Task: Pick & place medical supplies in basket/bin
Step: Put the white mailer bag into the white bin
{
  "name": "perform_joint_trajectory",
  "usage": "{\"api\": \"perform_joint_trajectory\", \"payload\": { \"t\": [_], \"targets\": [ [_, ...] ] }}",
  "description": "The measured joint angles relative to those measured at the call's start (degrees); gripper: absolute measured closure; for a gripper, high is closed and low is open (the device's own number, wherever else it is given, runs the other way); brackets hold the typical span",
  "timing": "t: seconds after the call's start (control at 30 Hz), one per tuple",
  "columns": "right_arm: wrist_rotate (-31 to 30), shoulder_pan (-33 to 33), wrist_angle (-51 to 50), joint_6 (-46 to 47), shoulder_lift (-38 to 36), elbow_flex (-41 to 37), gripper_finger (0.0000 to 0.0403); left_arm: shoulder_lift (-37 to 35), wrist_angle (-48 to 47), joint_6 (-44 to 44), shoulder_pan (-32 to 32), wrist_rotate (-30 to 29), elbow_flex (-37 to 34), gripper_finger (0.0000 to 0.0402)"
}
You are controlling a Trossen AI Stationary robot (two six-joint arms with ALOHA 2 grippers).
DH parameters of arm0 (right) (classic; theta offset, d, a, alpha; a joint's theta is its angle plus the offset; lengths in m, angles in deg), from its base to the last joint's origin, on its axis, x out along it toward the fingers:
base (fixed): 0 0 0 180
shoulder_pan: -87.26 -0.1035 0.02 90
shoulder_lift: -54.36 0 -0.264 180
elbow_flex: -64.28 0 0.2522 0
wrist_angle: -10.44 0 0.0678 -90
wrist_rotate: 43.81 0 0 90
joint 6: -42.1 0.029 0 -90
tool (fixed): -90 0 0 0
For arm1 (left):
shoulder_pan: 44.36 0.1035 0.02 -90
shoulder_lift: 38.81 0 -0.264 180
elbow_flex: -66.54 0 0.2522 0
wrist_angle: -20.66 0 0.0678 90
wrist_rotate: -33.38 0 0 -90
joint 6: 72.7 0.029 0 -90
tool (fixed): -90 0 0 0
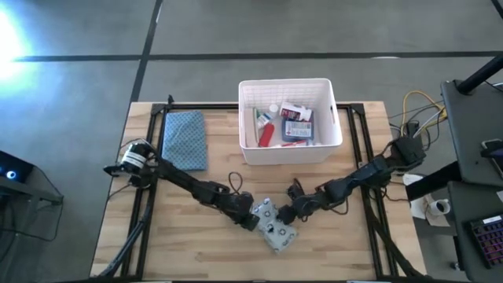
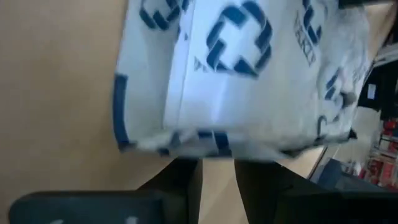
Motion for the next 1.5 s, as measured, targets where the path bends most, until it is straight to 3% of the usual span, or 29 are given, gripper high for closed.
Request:
{"api": "perform_joint_trajectory", "payload": {
  "t": [0.23, 0.43, 0.53, 0.73, 0.87, 1.2, 1.5],
  "targets": [
    [8.4, 3.2, 22.3, -0.1, 4.6, -8.0, 0.0193, 0.1, 0.5, 0.0, 1.5, 0.2, -1.2, 0.0328],
    [11.6, 4.6, 23.8, -0.6, 2.8, -8.8, 0.0193, 2.6, 2.7, -0.9, 3.1, 2.4, -0.7, 0.0328],
    [12.1, 4.6, 21.2, -1.7, 2.5, -6.9, 0.0193, 2.9, 3.2, -0.9, 3.9, 2.6, -0.7, 0.0328],
    [12.0, 4.6, 3.0, -6.0, 2.5, 0.9, 0.0193, 2.9, 3.5, -1.6, 5.4, 3.2, -0.5, 0.0328],
    [13.4, 4.6, 0.7, -9.0, 2.6, 4.0, 0.0192, 3.0, 2.9, 1.1, 5.5, 3.2, -0.2, 0.0328],
    [13.8, 4.6, -15.6, -16.2, 2.1, 13.2, 0.0193, 2.9, 2.4, 3.7, 5.6, 2.5, -0.2, 0.0328],
    [16.2, 4.4, -21.7, -16.8, 1.7, 19.3, 0.0193, 2.8, 2.1, 5.4, 5.7, 2.4, -0.2, 0.0328]
  ]
}}
